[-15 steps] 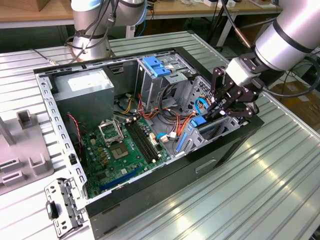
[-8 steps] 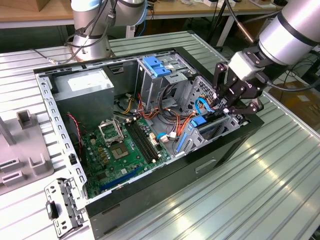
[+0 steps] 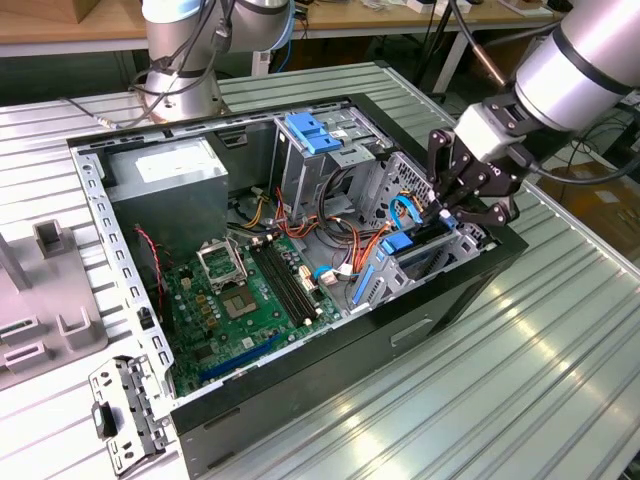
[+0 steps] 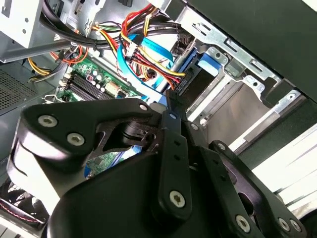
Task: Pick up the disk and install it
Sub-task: 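Insert the second disk wire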
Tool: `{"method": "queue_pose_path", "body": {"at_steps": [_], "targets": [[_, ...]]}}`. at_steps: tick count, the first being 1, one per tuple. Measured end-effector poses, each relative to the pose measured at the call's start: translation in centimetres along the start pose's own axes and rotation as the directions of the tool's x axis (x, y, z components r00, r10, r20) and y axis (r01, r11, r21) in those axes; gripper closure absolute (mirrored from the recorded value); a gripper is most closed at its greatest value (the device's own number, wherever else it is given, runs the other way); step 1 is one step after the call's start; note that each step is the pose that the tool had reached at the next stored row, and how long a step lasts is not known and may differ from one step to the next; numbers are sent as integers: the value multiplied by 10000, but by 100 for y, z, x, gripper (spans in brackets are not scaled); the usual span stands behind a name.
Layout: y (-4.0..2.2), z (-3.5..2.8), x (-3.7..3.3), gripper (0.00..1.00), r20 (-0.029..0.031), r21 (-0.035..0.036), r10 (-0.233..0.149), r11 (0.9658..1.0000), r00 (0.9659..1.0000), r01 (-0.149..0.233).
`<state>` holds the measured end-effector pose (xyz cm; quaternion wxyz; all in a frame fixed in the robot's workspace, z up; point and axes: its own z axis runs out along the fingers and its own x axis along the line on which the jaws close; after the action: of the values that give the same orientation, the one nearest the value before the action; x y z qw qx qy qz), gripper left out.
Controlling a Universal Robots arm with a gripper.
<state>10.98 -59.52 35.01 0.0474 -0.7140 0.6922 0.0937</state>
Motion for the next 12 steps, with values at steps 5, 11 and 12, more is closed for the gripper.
{"method": "queue_pose_path", "body": {"at_steps": [5,11,12], "targets": [[-3,32,7,89,-1,-13,2,10000,10000,-2],[-5,63,14,89,-1,-16,2,10000,10000,-2],[-4,54,12,89,7,-16,2,10000,10000,-2]]}}
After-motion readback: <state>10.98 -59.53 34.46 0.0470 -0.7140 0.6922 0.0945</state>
